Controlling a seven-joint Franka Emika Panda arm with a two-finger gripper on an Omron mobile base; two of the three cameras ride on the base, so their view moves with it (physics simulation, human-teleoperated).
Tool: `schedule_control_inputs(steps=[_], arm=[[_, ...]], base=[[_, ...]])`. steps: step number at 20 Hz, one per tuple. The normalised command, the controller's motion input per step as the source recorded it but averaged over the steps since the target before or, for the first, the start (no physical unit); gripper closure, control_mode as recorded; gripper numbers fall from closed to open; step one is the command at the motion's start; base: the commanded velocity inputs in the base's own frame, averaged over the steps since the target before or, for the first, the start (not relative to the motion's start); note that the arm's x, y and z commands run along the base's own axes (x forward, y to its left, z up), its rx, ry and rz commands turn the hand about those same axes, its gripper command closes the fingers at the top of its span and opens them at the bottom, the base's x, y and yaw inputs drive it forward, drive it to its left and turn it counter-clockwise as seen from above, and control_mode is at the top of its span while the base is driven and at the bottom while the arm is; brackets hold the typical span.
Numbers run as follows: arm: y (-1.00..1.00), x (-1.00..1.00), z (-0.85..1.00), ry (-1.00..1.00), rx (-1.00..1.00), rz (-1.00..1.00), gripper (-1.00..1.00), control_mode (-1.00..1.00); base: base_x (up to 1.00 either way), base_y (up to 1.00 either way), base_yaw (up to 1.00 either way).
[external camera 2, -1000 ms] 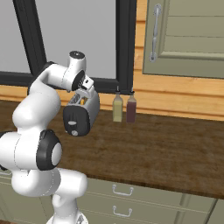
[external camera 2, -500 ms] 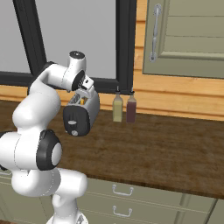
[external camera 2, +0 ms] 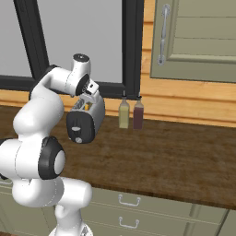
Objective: Start the toaster. Once the lever pops up, take the bread to the plate on the dining counter.
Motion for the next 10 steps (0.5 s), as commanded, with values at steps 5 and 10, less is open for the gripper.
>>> schedule_control_inputs(steps=[5,10], arm=[[0.00,0.00,0.00,0.00,0.00,0.00,-1.00,-1.00],[0.00,0.00,0.00,0.00,0.00,0.00,-1.00,-1.00]], base=[[0.00,0.00,0.00],[0.00,0.00,0.00]])
